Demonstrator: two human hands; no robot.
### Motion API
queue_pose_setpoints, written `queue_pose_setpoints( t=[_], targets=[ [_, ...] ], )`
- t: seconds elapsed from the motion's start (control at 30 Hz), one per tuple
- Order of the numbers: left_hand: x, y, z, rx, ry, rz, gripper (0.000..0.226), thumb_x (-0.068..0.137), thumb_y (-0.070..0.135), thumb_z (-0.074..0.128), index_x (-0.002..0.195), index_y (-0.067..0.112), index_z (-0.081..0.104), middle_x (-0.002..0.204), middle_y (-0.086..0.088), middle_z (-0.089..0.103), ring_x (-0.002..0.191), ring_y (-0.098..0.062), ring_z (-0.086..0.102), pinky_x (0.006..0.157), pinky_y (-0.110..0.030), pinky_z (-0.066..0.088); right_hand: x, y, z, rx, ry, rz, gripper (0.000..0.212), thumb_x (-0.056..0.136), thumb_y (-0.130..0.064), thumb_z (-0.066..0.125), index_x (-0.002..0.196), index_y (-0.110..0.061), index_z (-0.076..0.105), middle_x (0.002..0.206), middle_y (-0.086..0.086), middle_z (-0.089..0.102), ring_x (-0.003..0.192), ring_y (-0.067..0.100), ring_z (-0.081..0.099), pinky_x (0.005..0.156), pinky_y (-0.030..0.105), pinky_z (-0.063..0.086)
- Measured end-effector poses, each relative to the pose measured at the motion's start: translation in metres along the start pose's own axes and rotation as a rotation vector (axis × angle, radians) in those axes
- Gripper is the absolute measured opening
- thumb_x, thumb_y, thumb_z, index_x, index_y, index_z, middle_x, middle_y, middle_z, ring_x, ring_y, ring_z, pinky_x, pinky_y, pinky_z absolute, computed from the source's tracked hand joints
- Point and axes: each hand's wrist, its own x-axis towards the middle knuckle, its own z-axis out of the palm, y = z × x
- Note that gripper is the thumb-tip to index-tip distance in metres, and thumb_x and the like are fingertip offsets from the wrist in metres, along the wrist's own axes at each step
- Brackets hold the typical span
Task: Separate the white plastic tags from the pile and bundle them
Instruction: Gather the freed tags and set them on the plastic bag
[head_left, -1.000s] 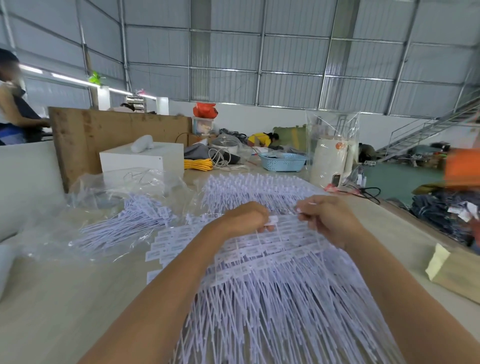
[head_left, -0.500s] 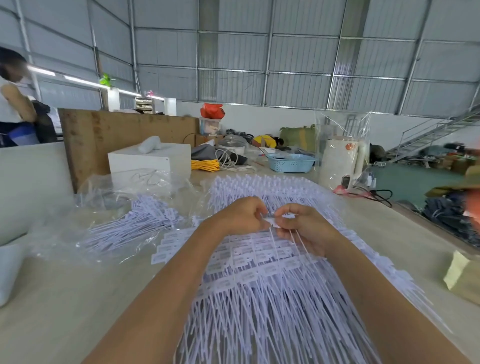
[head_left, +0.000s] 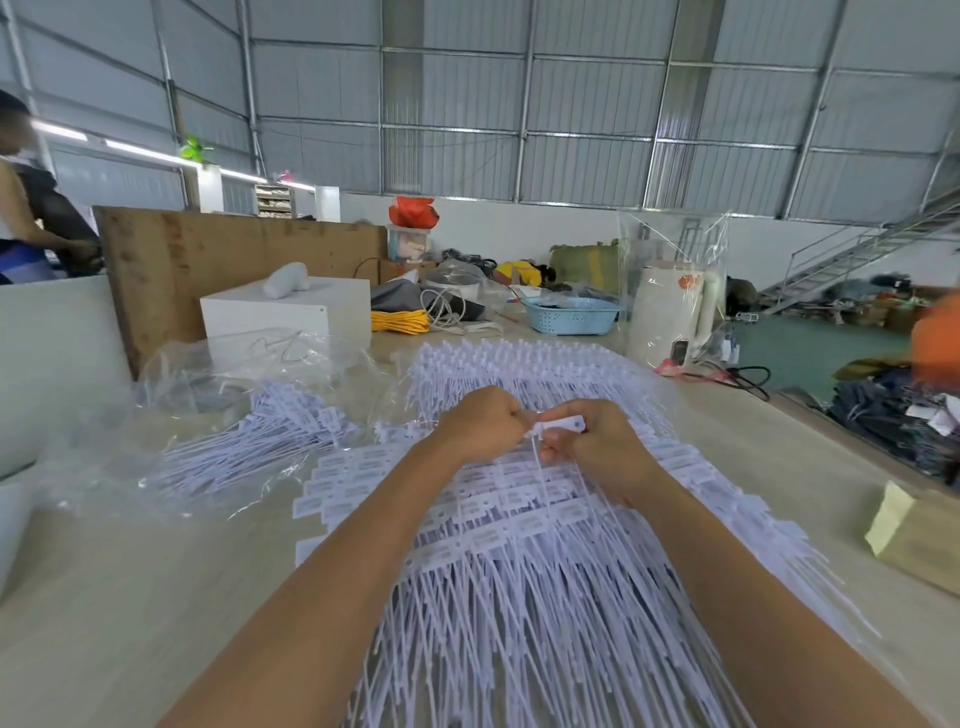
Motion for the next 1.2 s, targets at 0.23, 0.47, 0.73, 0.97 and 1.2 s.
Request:
queue_pose_setpoints(
  t=[0.23, 0.47, 0.73, 0.97, 1.2],
  targets=[
    [0.000, 0.001, -0.001, -0.141, -0.040, -0.033, 0.045, 0.096, 0.026, 0.053, 0.054, 0.015, 0.039, 0.055, -0.003, 0.035, 0.064, -0.020, 0.043, 0.065, -0.028, 0.029, -0.004, -0.002, 0.001, -0.055, 0.027, -0.044, 0.010, 0.085, 0.012, 0.055, 0.086, 0.003, 0.061, 0.066, 0.010, 0.062, 0.049, 0.009, 0.061, 0.053, 0.021, 0.055],
    [-0.003, 0.006, -0.014, -0.259, -0.085, -0.100, 0.037, 0.086, 0.007, 0.055, 0.052, 0.012, 0.043, 0.042, 0.002, 0.041, 0.047, -0.014, 0.034, 0.053, -0.026, 0.026, -0.004, -0.001, 0.009, -0.251, 0.135, -0.213, 0.023, 0.078, 0.014, 0.058, 0.070, -0.008, 0.059, 0.075, 0.013, 0.059, 0.075, 0.033, 0.062, 0.063, 0.047, 0.057],
    [-0.009, 0.013, -0.023, -0.140, -0.173, -0.031, 0.040, 0.087, 0.013, 0.057, 0.049, 0.011, 0.045, 0.052, -0.003, 0.044, 0.058, -0.020, 0.041, 0.063, -0.028, 0.034, -0.001, -0.002, -0.005, -0.011, 0.328, 0.013, 0.025, 0.085, 0.010, 0.052, 0.070, -0.009, 0.057, 0.064, 0.011, 0.056, 0.035, 0.008, 0.052, 0.033, 0.019, 0.041],
    [-0.012, 0.016, -0.020, -0.064, -0.241, 0.019, 0.036, 0.100, 0.033, 0.043, 0.075, 0.010, 0.054, 0.071, -0.003, 0.051, 0.054, -0.015, 0.043, 0.054, -0.025, 0.038, 0.004, -0.025, -0.045, 0.744, 0.282, 0.138, 0.014, 0.091, 0.004, 0.051, 0.078, 0.001, 0.054, 0.069, 0.011, 0.058, 0.043, 0.006, 0.058, 0.040, 0.012, 0.045],
    [-0.012, 0.017, -0.016, 0.063, -0.331, -0.002, 0.021, 0.090, -0.002, 0.037, 0.099, 0.006, 0.054, 0.076, -0.009, 0.044, 0.058, -0.018, 0.037, 0.051, -0.025, 0.028, -0.001, -0.014, -0.024, 0.537, 0.015, 0.248, 0.010, 0.091, 0.002, 0.051, 0.086, 0.003, 0.059, 0.083, 0.014, 0.062, 0.066, 0.018, 0.065, 0.053, 0.019, 0.054]
  ],
)
